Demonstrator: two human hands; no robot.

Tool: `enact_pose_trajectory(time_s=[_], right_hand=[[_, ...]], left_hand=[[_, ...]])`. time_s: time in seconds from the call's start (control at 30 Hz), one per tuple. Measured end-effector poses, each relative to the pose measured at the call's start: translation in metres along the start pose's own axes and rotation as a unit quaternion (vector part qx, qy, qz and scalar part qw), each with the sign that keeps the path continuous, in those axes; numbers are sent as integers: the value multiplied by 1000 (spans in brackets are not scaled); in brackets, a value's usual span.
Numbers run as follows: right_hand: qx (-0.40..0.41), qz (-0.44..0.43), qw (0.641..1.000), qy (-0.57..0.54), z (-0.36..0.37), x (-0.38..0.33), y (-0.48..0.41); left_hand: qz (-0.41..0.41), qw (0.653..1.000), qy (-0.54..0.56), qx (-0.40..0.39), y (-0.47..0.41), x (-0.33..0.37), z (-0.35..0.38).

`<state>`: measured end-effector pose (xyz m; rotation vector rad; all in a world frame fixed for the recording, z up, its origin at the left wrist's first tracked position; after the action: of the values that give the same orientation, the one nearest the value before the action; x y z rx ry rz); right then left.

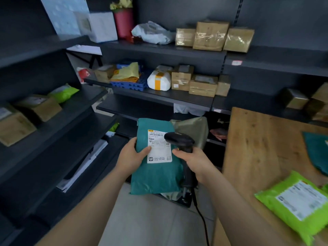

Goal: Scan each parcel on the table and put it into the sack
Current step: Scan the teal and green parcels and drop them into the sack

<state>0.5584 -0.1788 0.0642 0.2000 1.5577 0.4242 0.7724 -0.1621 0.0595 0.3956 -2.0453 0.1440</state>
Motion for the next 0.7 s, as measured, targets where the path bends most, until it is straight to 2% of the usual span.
enact_pose_trajectory(time_s=[0.13, 0.3, 0.57, 0.7], right_hand=[[50, 37, 998, -5, 24, 10, -44], [109, 62, 992, -2, 22, 27, -110], [179, 114, 977, -8, 1, 66, -227], [206, 157, 966, -6, -9, 92, -278]], left_hand=[[19, 995, -90, -48, -57, -17, -6], [31, 977, -171, -121, -134, -31, 27], [18, 957, -184, -222, -248, -70, 104], [-5, 939, -173, -297, -295, -101, 140]])
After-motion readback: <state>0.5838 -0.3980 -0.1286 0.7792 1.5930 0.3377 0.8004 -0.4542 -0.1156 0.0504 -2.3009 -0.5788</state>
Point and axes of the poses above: each hand's wrist, its own y-axis away from the middle knuckle, its own z-axis out of the palm, x = y × z, the point moved 3 cm from there along -y, towards the middle knuckle, and after that the axes turned 2 degrees about x, right-handed, at the moved point
